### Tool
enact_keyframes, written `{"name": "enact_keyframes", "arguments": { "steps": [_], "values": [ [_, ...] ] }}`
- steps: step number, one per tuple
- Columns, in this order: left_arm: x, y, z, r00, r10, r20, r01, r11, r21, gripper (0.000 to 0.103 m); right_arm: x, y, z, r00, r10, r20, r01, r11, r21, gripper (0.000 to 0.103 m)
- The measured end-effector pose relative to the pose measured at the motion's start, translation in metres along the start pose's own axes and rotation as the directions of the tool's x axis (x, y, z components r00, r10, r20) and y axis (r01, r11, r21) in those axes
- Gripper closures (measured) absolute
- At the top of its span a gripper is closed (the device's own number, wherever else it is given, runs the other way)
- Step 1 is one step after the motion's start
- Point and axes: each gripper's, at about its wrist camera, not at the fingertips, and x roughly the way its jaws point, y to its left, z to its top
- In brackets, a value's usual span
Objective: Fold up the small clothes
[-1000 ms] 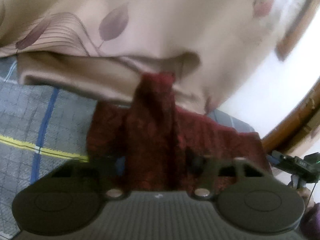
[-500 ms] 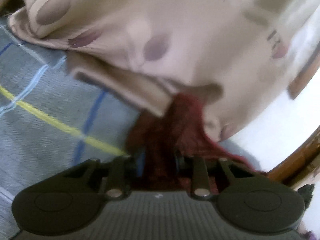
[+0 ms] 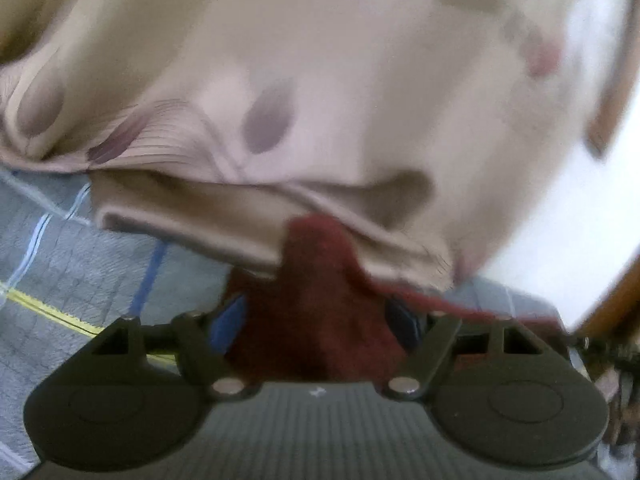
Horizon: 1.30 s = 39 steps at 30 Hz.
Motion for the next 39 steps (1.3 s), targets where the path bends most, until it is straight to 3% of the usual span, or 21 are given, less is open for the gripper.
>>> {"name": "enact_keyframes", "arguments": {
  "steps": [2, 4, 6, 9, 11, 14, 16, 18, 20, 23, 26, 29, 32, 34, 35, 38, 39],
  "values": [
    [0.009, 0.009, 0.000, 0.995, 0.093, 0.044, -0.091, 0.995, -0.032, 0.027, 0.019, -0.008, 0.002, 0.999, -0.024, -0.039, 0.025, 1.000, 0.007, 0.070],
    [0.021, 0.023, -0.003, 0.978, 0.205, 0.026, -0.204, 0.978, -0.042, 0.025, 0.035, -0.024, -0.001, 0.991, -0.100, -0.089, 0.104, 0.993, 0.051, 0.072],
    [0.026, 0.036, -0.007, 0.982, 0.188, -0.013, -0.188, 0.977, -0.105, 0.025, 0.046, -0.044, -0.010, 0.985, -0.117, -0.123, 0.133, 0.983, 0.128, 0.082],
    [0.014, 0.037, -0.004, 0.982, 0.186, 0.021, -0.183, 0.976, -0.114, 0.025, 0.037, -0.051, -0.013, 0.993, -0.080, -0.092, 0.096, 0.978, 0.185, 0.082],
    [0.000, 0.040, -0.001, 0.992, 0.123, 0.028, -0.118, 0.984, -0.134, 0.025, 0.016, -0.044, -0.012, 0.997, -0.083, -0.008, 0.083, 0.977, 0.197, 0.076],
    [-0.016, 0.043, 0.005, 0.997, 0.077, -0.004, -0.077, 0.989, -0.124, 0.023, -0.038, -0.029, -0.016, 0.986, 0.000, 0.164, -0.034, 0.978, 0.204, 0.048],
    [-0.024, 0.041, 0.008, 1.000, 0.019, -0.019, -0.021, 0.996, -0.084, 0.023, -0.066, -0.016, -0.027, 0.974, 0.093, 0.205, -0.132, 0.973, 0.189, 0.033],
    [-0.027, 0.046, 0.008, 0.996, -0.065, -0.060, 0.061, 0.996, -0.064, 0.016, -0.089, 0.000, -0.042, 0.962, 0.161, 0.220, -0.197, 0.968, 0.153, 0.018],
    [-0.016, 0.053, 0.004, 0.973, -0.176, -0.150, 0.162, 0.982, -0.099, 0.016, -0.105, 0.019, -0.059, 0.955, 0.200, 0.219, -0.227, 0.968, 0.107, 0.016],
    [0.000, 0.062, -0.006, 0.936, -0.270, -0.225, 0.244, 0.960, -0.137, 0.016, -0.113, 0.045, -0.085, 0.958, 0.221, 0.183, -0.236, 0.970, 0.061, 0.014],
    [0.017, 0.067, -0.015, 0.886, -0.373, -0.274, 0.339, 0.926, -0.166, 0.016, -0.113, 0.063, -0.106, 0.964, 0.236, 0.123, -0.243, 0.969, 0.051, 0.014],
    [0.028, 0.067, -0.017, 0.853, -0.443, -0.275, 0.425, 0.896, -0.128, 0.013, -0.108, 0.074, -0.119, 0.963, 0.256, 0.084, -0.262, 0.963, 0.066, 0.013],
    [0.034, 0.057, -0.017, 0.857, -0.433, -0.279, 0.429, 0.900, -0.078, 0.015, -0.096, 0.085, -0.112, 0.955, 0.289, 0.075, -0.293, 0.954, 0.061, 0.013],
    [0.037, 0.051, -0.017, 0.864, -0.404, -0.300, 0.408, 0.912, -0.055, 0.050, -0.083, 0.093, -0.099, 0.943, 0.324, 0.079, -0.329, 0.942, 0.064, 0.012],
    [0.041, 0.051, -0.018, 0.859, -0.403, -0.316, 0.403, 0.913, -0.071, 0.059, -0.070, 0.098, -0.089, 0.940, 0.332, 0.080, -0.337, 0.939, 0.063, 0.011],
    [0.039, 0.050, -0.021, 0.868, -0.399, -0.296, 0.387, 0.917, -0.101, 0.059, -0.032, 0.114, -0.058, 0.963, 0.265, 0.054, -0.266, 0.964, 0.012, 0.015],
    [0.037, 0.049, -0.021, 0.871, -0.395, -0.291, 0.381, 0.918, -0.106, 0.059, -0.018, 0.123, -0.048, 0.974, 0.223, 0.039, -0.222, 0.974, -0.033, 0.030]
  ]
}}
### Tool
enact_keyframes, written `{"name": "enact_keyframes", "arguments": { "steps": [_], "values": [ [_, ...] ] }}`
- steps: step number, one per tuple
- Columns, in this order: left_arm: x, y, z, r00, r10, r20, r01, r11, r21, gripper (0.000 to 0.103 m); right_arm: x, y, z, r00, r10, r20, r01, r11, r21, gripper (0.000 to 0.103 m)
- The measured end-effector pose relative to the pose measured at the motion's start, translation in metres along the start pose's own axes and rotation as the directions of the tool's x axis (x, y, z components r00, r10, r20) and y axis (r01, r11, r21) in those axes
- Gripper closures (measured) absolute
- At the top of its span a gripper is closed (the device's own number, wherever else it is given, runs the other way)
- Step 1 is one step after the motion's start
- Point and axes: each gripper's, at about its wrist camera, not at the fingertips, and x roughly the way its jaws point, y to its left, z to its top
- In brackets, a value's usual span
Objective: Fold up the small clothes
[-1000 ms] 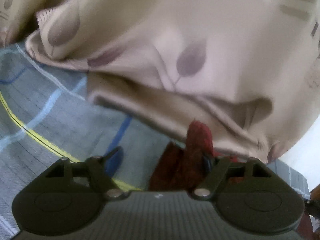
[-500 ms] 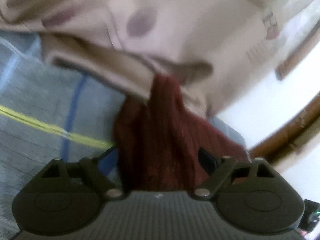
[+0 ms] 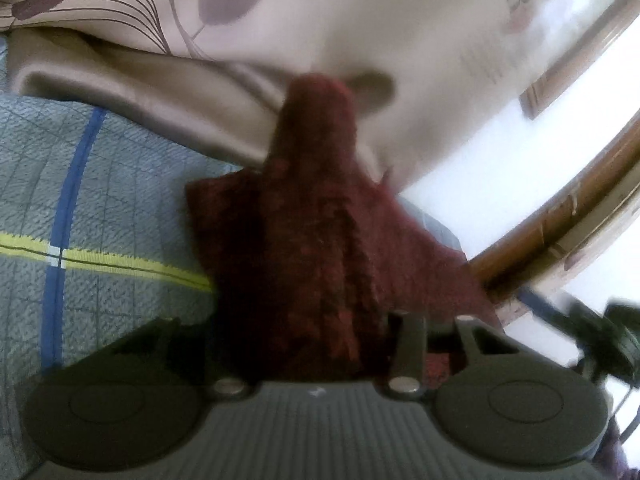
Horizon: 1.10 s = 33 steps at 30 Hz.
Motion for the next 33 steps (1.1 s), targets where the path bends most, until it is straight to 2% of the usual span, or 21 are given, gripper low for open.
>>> {"name": "enact_keyframes", "arguments": {
  "steps": [1, 2, 3, 5, 7, 9, 10, 13, 15, 16, 17, 18, 20, 22, 24, 26, 28, 29, 30, 32, 33],
  "values": [
    [-0.002, -0.002, 0.000, 1.000, -0.003, 0.007, 0.003, 1.000, -0.010, 0.060, 0.016, 0.003, 0.008, 1.000, -0.020, -0.023, 0.019, 0.999, -0.039, 0.047],
    [-0.003, -0.005, 0.001, 1.000, -0.012, 0.011, 0.013, 1.000, -0.017, 0.060, 0.038, 0.002, 0.017, 0.996, -0.052, -0.075, 0.048, 0.997, -0.054, 0.101],
    [-0.006, -0.008, 0.002, 1.000, -0.019, 0.013, 0.019, 1.000, -0.014, 0.060, 0.055, -0.001, 0.022, 0.992, -0.068, -0.103, 0.063, 0.997, -0.053, 0.094],
    [-0.009, -0.018, 0.005, 1.000, -0.017, 0.012, 0.017, 1.000, -0.013, 0.062, 0.087, -0.008, 0.025, 0.983, -0.082, -0.163, 0.075, 0.996, -0.045, 0.094],
    [-0.013, -0.030, 0.009, 1.000, -0.012, 0.007, 0.012, 1.000, -0.016, 0.062, 0.118, -0.014, 0.020, 0.963, -0.129, -0.237, 0.123, 0.992, -0.043, 0.094],
    [-0.014, -0.049, 0.012, 1.000, -0.001, -0.003, 0.001, 1.000, 0.007, 0.065, 0.142, -0.025, 0.013, 0.936, -0.188, -0.298, 0.189, 0.982, -0.026, 0.101],
    [-0.013, -0.057, 0.015, 1.000, 0.000, -0.008, 0.000, 1.000, 0.009, 0.065, 0.149, -0.031, 0.009, 0.930, -0.186, -0.317, 0.197, 0.980, 0.005, 0.103],
    [-0.004, -0.094, 0.022, 1.000, -0.003, -0.027, 0.004, 1.000, 0.027, 0.066, 0.155, -0.052, 0.007, 0.937, -0.119, -0.329, 0.168, 0.978, 0.123, 0.103],
    [0.004, -0.118, 0.024, 0.998, -0.009, -0.057, 0.012, 0.998, 0.057, 0.066, 0.149, -0.062, 0.011, 0.941, -0.068, -0.331, 0.149, 0.963, 0.226, 0.103],
    [0.008, -0.129, 0.025, 0.998, -0.022, -0.063, 0.027, 0.997, 0.076, 0.066, 0.140, -0.063, 0.013, 0.956, -0.016, -0.292, 0.099, 0.957, 0.273, 0.100],
    [0.011, -0.138, 0.026, 0.997, -0.032, -0.073, 0.040, 0.994, 0.098, 0.066, 0.127, -0.065, 0.015, 0.971, 0.024, -0.239, 0.054, 0.948, 0.314, 0.088],
    [0.016, -0.142, 0.028, 0.995, -0.035, -0.089, 0.044, 0.994, 0.096, 0.065, 0.112, -0.065, 0.014, 0.979, 0.024, -0.202, 0.046, 0.941, 0.336, 0.087],
    [0.029, -0.145, 0.029, 0.994, -0.025, -0.103, 0.031, 0.998, 0.058, 0.066, 0.087, -0.064, 0.008, 0.986, 0.050, -0.158, 0.011, 0.931, 0.365, 0.083],
    [0.042, -0.148, 0.026, 0.992, -0.016, -0.122, 0.019, 1.000, 0.024, 0.066, 0.063, -0.063, -0.003, 0.986, 0.133, -0.099, -0.077, 0.898, 0.434, 0.079],
    [0.046, -0.153, 0.014, 0.991, -0.042, -0.129, 0.041, 0.999, -0.007, 0.066, 0.036, -0.060, -0.015, 0.990, 0.128, -0.061, -0.084, 0.875, 0.476, 0.079],
    [0.049, -0.160, 0.003, 0.991, -0.056, -0.122, 0.056, 0.998, -0.005, 0.066, 0.014, -0.067, -0.032, 0.988, 0.155, -0.018, -0.118, 0.816, 0.567, 0.079],
    [0.049, -0.152, -0.010, 0.986, -0.136, -0.094, 0.126, 0.986, -0.105, 0.066, -0.007, -0.080, -0.051, 0.981, 0.186, 0.056, -0.175, 0.724, 0.667, 0.075],
    [0.051, -0.149, -0.016, 0.984, -0.157, -0.082, 0.145, 0.981, -0.132, 0.066, -0.019, -0.083, -0.062, 0.976, 0.192, 0.106, -0.210, 0.681, 0.702, 0.054],
    [0.051, -0.150, -0.025, 0.985, -0.159, -0.062, 0.152, 0.983, -0.103, 0.066, -0.029, -0.085, -0.070, 0.968, 0.200, 0.154, -0.248, 0.643, 0.724, 0.028],
    [0.051, -0.149, -0.041, 0.985, -0.169, -0.020, 0.168, 0.985, -0.048, 0.066, -0.047, -0.086, -0.083, 0.947, 0.214, 0.240, -0.321, 0.581, 0.748, 0.013],
    [0.052, -0.147, -0.050, 0.983, -0.184, -0.002, 0.183, 0.982, -0.044, 0.066, -0.054, -0.084, -0.084, 0.941, 0.217, 0.260, -0.338, 0.570, 0.749, 0.013]
  ]
}}
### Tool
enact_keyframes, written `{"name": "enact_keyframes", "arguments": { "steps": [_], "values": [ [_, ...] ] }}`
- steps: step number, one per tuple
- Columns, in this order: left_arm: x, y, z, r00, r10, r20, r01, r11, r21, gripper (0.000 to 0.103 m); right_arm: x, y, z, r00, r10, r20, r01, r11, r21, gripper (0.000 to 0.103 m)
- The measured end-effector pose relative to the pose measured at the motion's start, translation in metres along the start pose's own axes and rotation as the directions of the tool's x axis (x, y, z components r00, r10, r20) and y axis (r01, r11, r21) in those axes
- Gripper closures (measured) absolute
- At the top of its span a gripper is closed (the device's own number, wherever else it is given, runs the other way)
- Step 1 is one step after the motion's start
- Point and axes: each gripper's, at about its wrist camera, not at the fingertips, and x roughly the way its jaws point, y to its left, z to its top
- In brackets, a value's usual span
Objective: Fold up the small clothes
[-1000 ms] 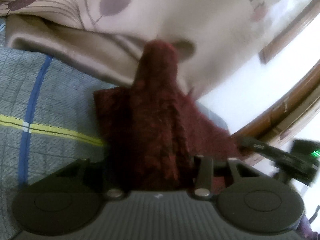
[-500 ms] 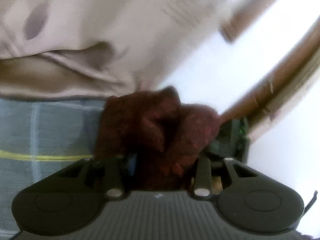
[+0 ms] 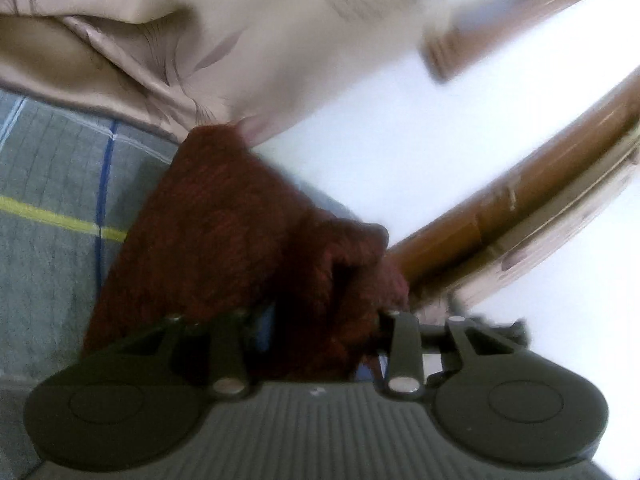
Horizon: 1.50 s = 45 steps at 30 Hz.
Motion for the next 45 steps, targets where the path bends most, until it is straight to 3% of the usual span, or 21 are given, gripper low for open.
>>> {"name": "enact_keyframes", "arguments": {
  "steps": [2, 6, 7, 10, 12, 13, 14, 15, 19, 22, 24, 26, 29, 32, 34, 38, 41, 43, 45],
  "values": [
    [0.000, 0.000, -0.013, 0.999, -0.016, 0.034, 0.014, 0.999, 0.045, 0.066, -0.001, 0.008, 0.001, 1.000, -0.015, -0.021, 0.015, 1.000, 0.004, 0.012],
    [0.008, -0.019, -0.034, 0.996, 0.036, 0.077, -0.052, 0.975, 0.217, 0.064, 0.016, 0.033, 0.005, 0.990, -0.127, -0.066, 0.122, 0.989, -0.080, 0.013],
    [0.010, -0.024, -0.038, 0.994, 0.056, 0.090, -0.079, 0.961, 0.263, 0.063, 0.022, 0.040, 0.004, 0.986, -0.154, -0.068, 0.146, 0.983, -0.109, 0.014],
    [0.015, -0.043, -0.054, 0.983, 0.103, 0.150, -0.155, 0.901, 0.404, 0.046, 0.042, 0.057, 0.003, 0.966, -0.250, -0.073, 0.232, 0.953, -0.196, 0.017],
    [0.022, -0.054, -0.066, 0.974, 0.135, 0.181, -0.209, 0.841, 0.498, 0.031, 0.055, 0.066, 0.003, 0.944, -0.321, -0.076, 0.292, 0.920, -0.262, 0.031],
    [0.027, -0.059, -0.072, 0.969, 0.152, 0.195, -0.236, 0.807, 0.541, 0.028, 0.058, 0.068, 0.003, 0.935, -0.347, -0.076, 0.312, 0.905, -0.289, 0.037],
    [0.030, -0.061, -0.074, 0.965, 0.168, 0.200, -0.253, 0.791, 0.557, 0.027, 0.063, 0.070, 0.005, 0.924, -0.375, -0.079, 0.333, 0.888, -0.315, 0.056],
    [0.032, -0.059, -0.073, 0.966, 0.173, 0.190, -0.250, 0.804, 0.540, 0.027, 0.067, 0.068, 0.008, 0.914, -0.396, -0.086, 0.350, 0.878, -0.328, 0.063],
    [0.017, -0.052, -0.063, 0.976, 0.139, 0.169, -0.199, 0.880, 0.430, 0.027, 0.080, 0.062, 0.018, 0.875, -0.475, -0.094, 0.405, 0.825, -0.395, 0.071],
    [-0.018, -0.052, -0.052, 0.987, 0.028, 0.161, -0.072, 0.957, 0.280, 0.026, 0.078, 0.065, 0.019, 0.874, -0.475, -0.103, 0.384, 0.804, -0.453, 0.076],
    [-0.055, -0.053, -0.048, 0.979, -0.037, 0.203, -0.002, 0.982, 0.188, 0.022, 0.073, 0.073, 0.025, 0.881, -0.464, -0.093, 0.367, 0.795, -0.484, 0.079],
    [-0.089, -0.050, -0.044, 0.958, -0.041, 0.285, 0.000, 0.990, 0.143, 0.010, 0.069, 0.080, 0.038, 0.893, -0.441, -0.086, 0.350, 0.803, -0.483, 0.082],
    [-0.113, -0.038, -0.039, 0.932, 0.056, 0.358, -0.115, 0.982, 0.146, 0.008, 0.066, 0.095, 0.058, 0.901, -0.428, -0.072, 0.333, 0.787, -0.519, 0.082],
    [-0.109, -0.014, -0.040, 0.948, 0.110, 0.299, -0.132, 0.990, 0.056, 0.008, 0.064, 0.107, 0.081, 0.904, -0.422, -0.062, 0.319, 0.766, -0.558, 0.082],
    [-0.098, -0.012, -0.047, 0.960, 0.085, 0.268, -0.102, 0.994, 0.047, 0.008, 0.060, 0.111, 0.097, 0.910, -0.411, -0.054, 0.308, 0.757, -0.577, 0.082],
    [-0.062, -0.039, -0.063, 0.975, 0.005, 0.223, -0.041, 0.987, 0.158, 0.008, 0.048, 0.100, 0.138, 0.911, -0.410, -0.051, 0.307, 0.754, -0.581, 0.084],
    [-0.025, -0.058, -0.069, 0.987, -0.023, 0.159, -0.012, 0.977, 0.215, 0.007, 0.031, 0.082, 0.166, 0.907, -0.422, -0.009, 0.342, 0.747, -0.570, 0.092],
    [-0.006, -0.066, -0.074, 0.991, -0.017, 0.136, -0.018, 0.966, 0.257, 0.007, 0.017, 0.063, 0.187, 0.906, -0.420, 0.041, 0.378, 0.765, -0.522, 0.094],
    [0.016, -0.067, -0.081, 0.996, -0.037, 0.083, 0.013, 0.963, 0.268, 0.007, 0.004, 0.043, 0.205, 0.920, -0.389, 0.050, 0.366, 0.804, -0.469, 0.094]
  ]
}}
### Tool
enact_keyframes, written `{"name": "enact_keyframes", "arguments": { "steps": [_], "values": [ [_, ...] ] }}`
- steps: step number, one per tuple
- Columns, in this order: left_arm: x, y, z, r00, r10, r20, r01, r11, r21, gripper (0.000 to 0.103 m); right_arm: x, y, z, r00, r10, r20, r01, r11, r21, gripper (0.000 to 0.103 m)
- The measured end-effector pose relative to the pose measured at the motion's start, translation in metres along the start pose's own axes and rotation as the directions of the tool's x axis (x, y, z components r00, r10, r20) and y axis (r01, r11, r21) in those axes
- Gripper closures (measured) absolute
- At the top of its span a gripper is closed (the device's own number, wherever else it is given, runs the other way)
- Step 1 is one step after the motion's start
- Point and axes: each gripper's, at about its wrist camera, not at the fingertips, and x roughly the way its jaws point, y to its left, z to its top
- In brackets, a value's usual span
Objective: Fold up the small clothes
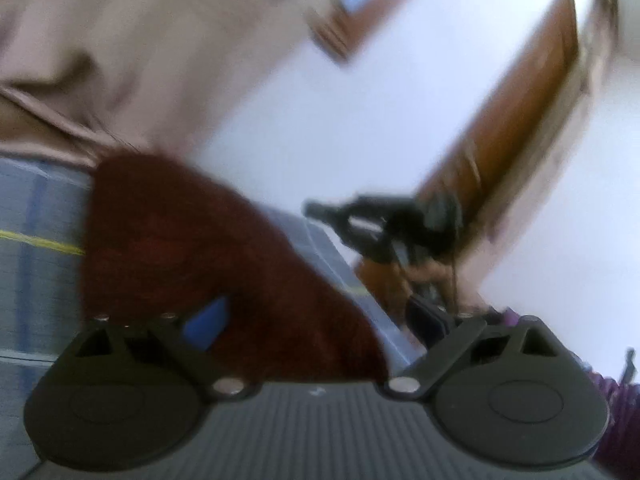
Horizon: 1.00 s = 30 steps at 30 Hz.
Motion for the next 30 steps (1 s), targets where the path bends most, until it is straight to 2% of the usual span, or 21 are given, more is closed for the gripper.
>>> {"name": "enact_keyframes", "arguments": {
  "steps": [1, 2, 4, 7, 8, 9, 12, 15, 17, 18, 20, 24, 25, 26, 27, 30],
  "values": [
    [0.007, 0.002, -0.003, 1.000, 0.017, -0.010, -0.017, 1.000, -0.011, 0.007, -0.001, -0.006, -0.001, 1.000, 0.007, 0.008, -0.007, 1.000, 0.011, 0.094],
    [0.008, 0.003, -0.006, 1.000, 0.019, -0.003, -0.019, 0.999, -0.025, 0.007, -0.004, -0.009, -0.004, 0.999, 0.045, 0.017, -0.046, 0.999, 0.023, 0.094],
    [0.004, 0.007, -0.009, 1.000, -0.005, 0.029, 0.006, 0.999, -0.045, 0.007, -0.005, -0.002, -0.016, 0.990, 0.141, -0.020, -0.140, 0.989, 0.042, 0.091],
    [-0.003, 0.009, -0.015, 0.998, -0.021, 0.056, 0.025, 0.998, -0.060, 0.007, 0.000, 0.025, -0.044, 0.984, 0.136, -0.118, -0.141, 0.989, -0.041, 0.079],
    [-0.005, 0.011, -0.018, 0.998, -0.029, 0.062, 0.032, 0.998, -0.061, 0.007, 0.003, 0.029, -0.051, 0.983, 0.121, -0.141, -0.129, 0.991, -0.044, 0.061],
    [-0.005, 0.011, -0.020, 0.998, -0.026, 0.062, 0.029, 0.998, -0.054, 0.007, 0.007, 0.032, -0.055, 0.986, 0.074, -0.147, -0.081, 0.996, -0.043, 0.047],
    [-0.003, 0.004, -0.018, 0.998, -0.020, 0.053, 0.022, 0.999, -0.025, 0.006, 0.019, 0.033, -0.062, 0.988, 0.011, -0.154, -0.016, 0.999, -0.030, 0.034],
    [0.001, -0.001, -0.017, 0.999, -0.007, 0.040, 0.006, 1.000, 0.014, 0.005, 0.028, 0.028, -0.059, 0.990, 0.045, -0.132, -0.039, 0.998, 0.048, 0.023],
    [0.003, -0.001, -0.017, 0.999, -0.005, 0.033, 0.004, 1.000, 0.030, 0.004, 0.039, 0.031, -0.058, 0.989, -0.032, -0.145, 0.039, 0.998, 0.047, 0.017],
    [0.003, -0.003, -0.019, 0.999, 0.001, 0.032, -0.003, 0.999, 0.038, 0.004, 0.041, 0.031, -0.058, 0.987, -0.033, -0.156, 0.042, 0.997, 0.058, 0.017],
    [0.005, -0.004, -0.021, 1.000, 0.006, 0.028, -0.008, 0.998, 0.059, 0.003, 0.048, 0.041, -0.063, 0.984, 0.018, -0.178, -0.009, 0.999, 0.053, 0.017],
    [0.009, -0.014, -0.026, 0.999, 0.033, 0.013, -0.034, 0.994, 0.101, 0.002, 0.065, 0.070, -0.068, 0.980, -0.076, -0.184, 0.061, 0.994, -0.087, 0.019],
    [0.008, -0.017, -0.026, 0.999, 0.045, 0.011, -0.046, 0.993, 0.110, 0.002, 0.068, 0.076, -0.069, 0.980, -0.085, -0.182, 0.062, 0.990, -0.127, 0.026],
    [0.007, -0.020, -0.026, 0.998, 0.055, 0.010, -0.056, 0.992, 0.114, 0.002, 0.071, 0.078, -0.070, 0.978, -0.085, -0.188, 0.056, 0.986, -0.158, 0.060],
    [0.005, -0.023, -0.025, 0.999, 0.052, 0.009, -0.052, 0.992, 0.113, 0.002, 0.073, 0.078, -0.069, 0.979, -0.071, -0.192, 0.038, 0.985, -0.169, 0.075],
    [-0.010, -0.034, -0.015, 1.000, 0.018, 0.023, -0.020, 0.997, 0.081, 0.002, 0.066, 0.076, -0.062, 0.984, -0.031, -0.176, -0.004, 0.980, -0.197, 0.076]
  ]
}}
